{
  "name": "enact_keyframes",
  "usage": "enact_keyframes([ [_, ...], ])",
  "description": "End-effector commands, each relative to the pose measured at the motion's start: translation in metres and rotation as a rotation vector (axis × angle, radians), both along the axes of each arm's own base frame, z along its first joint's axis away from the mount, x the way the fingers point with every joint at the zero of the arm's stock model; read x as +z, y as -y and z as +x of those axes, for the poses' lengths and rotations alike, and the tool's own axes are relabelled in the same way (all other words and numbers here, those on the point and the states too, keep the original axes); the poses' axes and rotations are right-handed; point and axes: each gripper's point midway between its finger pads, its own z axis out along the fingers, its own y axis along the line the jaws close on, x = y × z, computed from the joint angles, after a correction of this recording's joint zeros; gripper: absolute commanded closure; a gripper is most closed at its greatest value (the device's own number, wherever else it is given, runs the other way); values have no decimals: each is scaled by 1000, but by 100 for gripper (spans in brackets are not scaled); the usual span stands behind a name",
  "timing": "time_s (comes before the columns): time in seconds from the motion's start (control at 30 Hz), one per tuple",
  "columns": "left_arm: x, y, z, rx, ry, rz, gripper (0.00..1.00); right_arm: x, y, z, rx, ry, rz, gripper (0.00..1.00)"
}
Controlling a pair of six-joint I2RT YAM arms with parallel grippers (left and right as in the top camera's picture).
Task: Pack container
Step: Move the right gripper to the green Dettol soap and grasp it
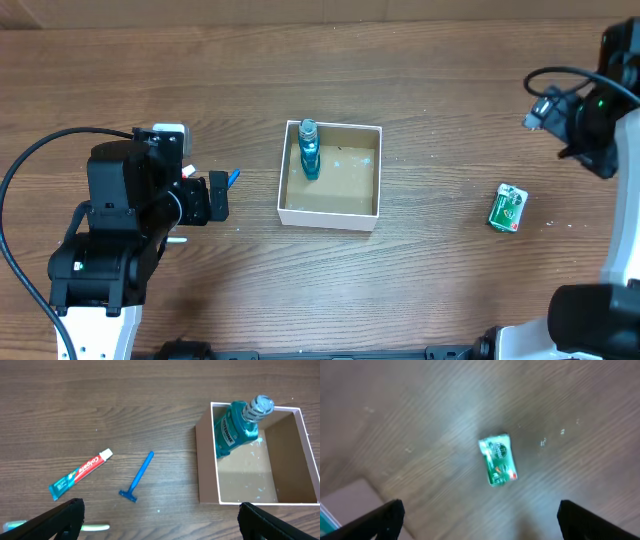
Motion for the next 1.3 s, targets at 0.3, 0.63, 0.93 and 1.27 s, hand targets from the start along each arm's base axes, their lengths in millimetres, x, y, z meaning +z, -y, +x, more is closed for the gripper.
enact_keyframes([
  [0.3,10,-6,3,29,27,10,0,-168,11,-27,58,-113,74,0],
  [0.63,9,-5,3,28,23,10,0,-213,10,-26,136,-171,95,0],
  [0.93,9,-5,2,28,20,10,0,-223,7,-34,154,-210,109,0],
  [1.27,8,-5,1,28,16,10,0,-225,6,-37,153,-215,112,5],
])
